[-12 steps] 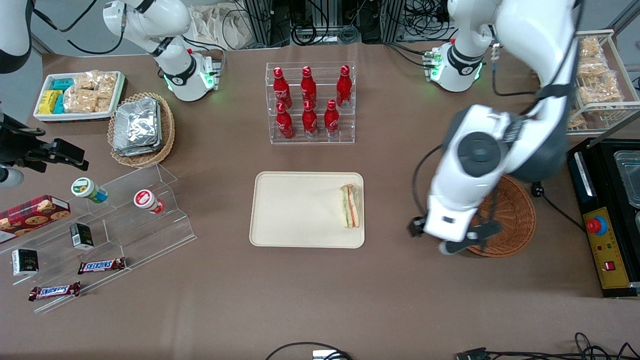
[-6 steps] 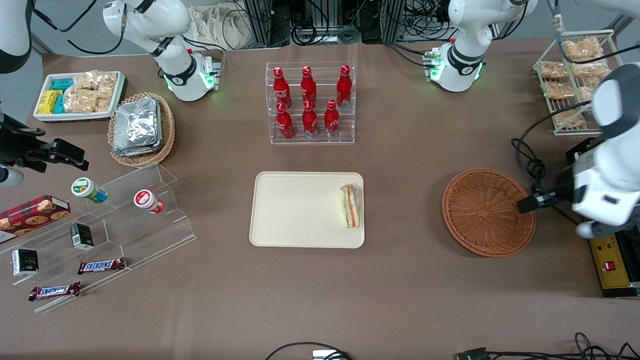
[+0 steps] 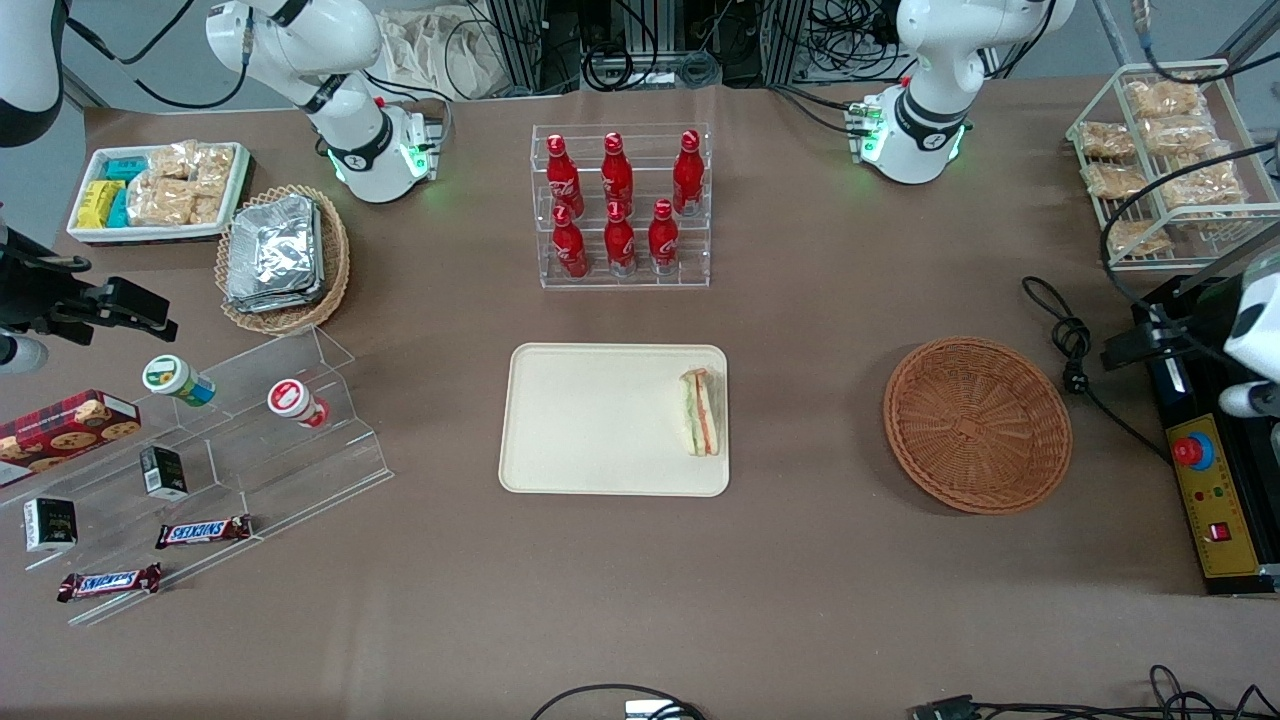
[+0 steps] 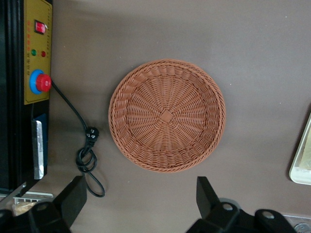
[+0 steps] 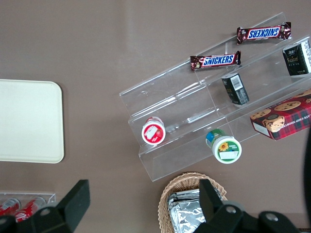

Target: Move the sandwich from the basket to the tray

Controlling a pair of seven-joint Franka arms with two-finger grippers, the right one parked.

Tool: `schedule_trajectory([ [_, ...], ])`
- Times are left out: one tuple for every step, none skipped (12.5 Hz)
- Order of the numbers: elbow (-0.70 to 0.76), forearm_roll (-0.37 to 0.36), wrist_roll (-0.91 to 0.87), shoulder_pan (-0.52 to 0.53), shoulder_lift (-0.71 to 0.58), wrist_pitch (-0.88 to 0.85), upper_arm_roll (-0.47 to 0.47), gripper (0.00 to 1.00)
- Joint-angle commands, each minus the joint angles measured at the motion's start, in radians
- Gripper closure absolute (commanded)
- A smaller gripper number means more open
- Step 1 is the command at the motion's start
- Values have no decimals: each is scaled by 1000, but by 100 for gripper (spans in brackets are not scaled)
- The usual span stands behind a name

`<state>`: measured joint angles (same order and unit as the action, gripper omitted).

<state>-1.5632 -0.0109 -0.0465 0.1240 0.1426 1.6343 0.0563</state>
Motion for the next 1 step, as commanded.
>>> schedule_trajectory([
  [55, 0, 10, -9, 47, -11, 0, 0],
])
